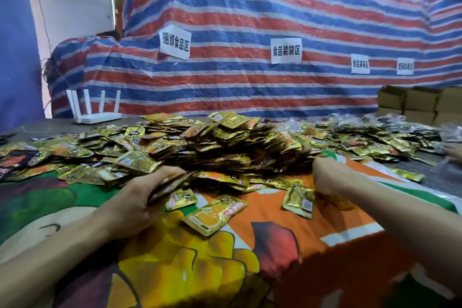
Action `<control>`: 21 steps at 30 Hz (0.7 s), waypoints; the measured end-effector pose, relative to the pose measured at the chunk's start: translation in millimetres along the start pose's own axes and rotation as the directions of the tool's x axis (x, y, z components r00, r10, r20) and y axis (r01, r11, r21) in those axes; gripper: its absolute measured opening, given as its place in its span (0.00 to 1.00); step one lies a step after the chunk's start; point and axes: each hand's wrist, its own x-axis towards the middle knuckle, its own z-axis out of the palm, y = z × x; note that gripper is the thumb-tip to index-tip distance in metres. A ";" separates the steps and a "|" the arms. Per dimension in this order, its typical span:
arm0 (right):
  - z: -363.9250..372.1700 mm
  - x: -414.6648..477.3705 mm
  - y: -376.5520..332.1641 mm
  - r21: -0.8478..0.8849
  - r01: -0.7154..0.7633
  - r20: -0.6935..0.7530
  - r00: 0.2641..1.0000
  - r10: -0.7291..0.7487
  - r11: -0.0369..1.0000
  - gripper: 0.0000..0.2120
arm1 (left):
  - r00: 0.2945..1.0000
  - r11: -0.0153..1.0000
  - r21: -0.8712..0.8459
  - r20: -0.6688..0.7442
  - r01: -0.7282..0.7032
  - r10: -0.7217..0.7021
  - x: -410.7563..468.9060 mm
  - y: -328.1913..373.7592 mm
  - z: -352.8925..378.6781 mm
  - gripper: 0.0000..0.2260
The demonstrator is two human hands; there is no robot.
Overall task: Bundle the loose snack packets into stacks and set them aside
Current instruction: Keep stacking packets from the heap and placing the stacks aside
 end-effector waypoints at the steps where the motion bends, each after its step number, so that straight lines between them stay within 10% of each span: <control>1: 0.6 0.8 -1.3 -0.001 0.006 0.001 1.000 -0.006 1.000 0.12 | 0.999 0.999 -0.049 -0.041 0.000 -0.002 8.1 4.0 1.7 0.23; 5: 4.7 -1.1 -4.8 0.032 0.033 -0.014 0.999 -0.032 0.999 0.11 | 0.967 0.972 -0.234 -0.249 -0.009 -0.051 30.6 18.5 25.5 0.17; 21: -47.7 -4.9 -107.6 0.143 0.149 -0.424 0.903 -0.075 0.978 0.08 | 0.795 0.589 -0.803 -0.300 0.088 -0.527 24.8 -7.8 20.0 0.11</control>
